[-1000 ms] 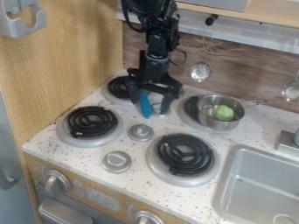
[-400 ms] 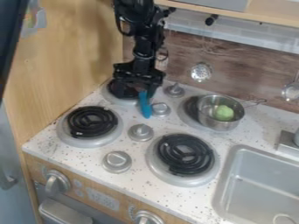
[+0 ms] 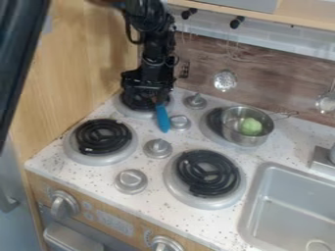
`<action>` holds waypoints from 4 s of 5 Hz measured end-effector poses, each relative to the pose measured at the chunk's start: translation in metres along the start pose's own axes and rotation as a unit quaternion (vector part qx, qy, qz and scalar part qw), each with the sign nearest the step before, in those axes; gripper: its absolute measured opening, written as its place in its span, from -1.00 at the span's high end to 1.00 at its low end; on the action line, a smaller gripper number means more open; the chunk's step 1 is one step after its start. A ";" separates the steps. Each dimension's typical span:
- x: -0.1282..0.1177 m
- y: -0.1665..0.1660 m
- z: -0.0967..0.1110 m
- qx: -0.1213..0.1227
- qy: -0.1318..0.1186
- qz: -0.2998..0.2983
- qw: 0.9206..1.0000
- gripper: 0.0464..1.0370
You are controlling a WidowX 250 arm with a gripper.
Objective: Move the blue fork to the right bottom burner
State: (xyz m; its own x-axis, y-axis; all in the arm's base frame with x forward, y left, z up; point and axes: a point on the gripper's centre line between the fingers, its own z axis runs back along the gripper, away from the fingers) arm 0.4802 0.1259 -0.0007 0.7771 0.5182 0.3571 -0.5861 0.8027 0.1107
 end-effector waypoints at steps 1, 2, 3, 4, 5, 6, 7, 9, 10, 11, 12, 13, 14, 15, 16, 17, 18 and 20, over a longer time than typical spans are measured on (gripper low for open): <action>0.001 -0.006 -0.013 -0.002 0.003 0.025 1.000 -0.92; -0.001 -0.017 -0.015 -0.011 0.004 0.039 0.999 -0.92; 0.001 -0.026 -0.017 -0.017 -0.002 0.043 0.999 -0.92; 0.003 -0.030 -0.017 -0.010 -0.009 0.034 0.999 -0.92; 0.007 -0.033 -0.019 -0.011 -0.013 0.036 0.999 -0.92; 0.007 -0.039 -0.017 -0.013 -0.017 0.036 0.999 -0.92; 0.002 -0.047 -0.018 -0.014 -0.024 0.026 0.999 -0.92; -0.010 -0.060 -0.018 -0.031 -0.022 0.011 0.999 -0.92; -0.009 -0.070 -0.027 -0.044 -0.013 0.003 0.999 -0.83; -0.008 -0.072 -0.030 -0.040 -0.003 -0.009 0.999 -0.26; -0.008 -0.067 -0.031 -0.022 -0.003 -0.022 1.000 0.09; -0.016 -0.072 -0.030 -0.008 0.002 -0.042 0.999 0.12; -0.023 -0.067 -0.025 0.002 -0.003 -0.070 0.998 0.19; -0.041 -0.048 -0.001 0.005 -0.012 -0.088 0.996 0.40; -0.050 -0.033 0.034 -0.014 -0.038 -0.085 0.996 0.42; -0.061 -0.018 0.063 -0.046 -0.048 -0.081 0.994 0.42; -0.083 -0.021 0.074 -0.081 -0.037 -0.123 0.988 0.42; -0.135 -0.054 0.076 -0.123 0.006 -0.223 0.967 0.42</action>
State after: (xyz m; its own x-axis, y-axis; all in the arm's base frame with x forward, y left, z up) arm 0.3891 -0.0100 0.0159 0.9436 0.1067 0.3134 -0.1208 0.9923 0.0260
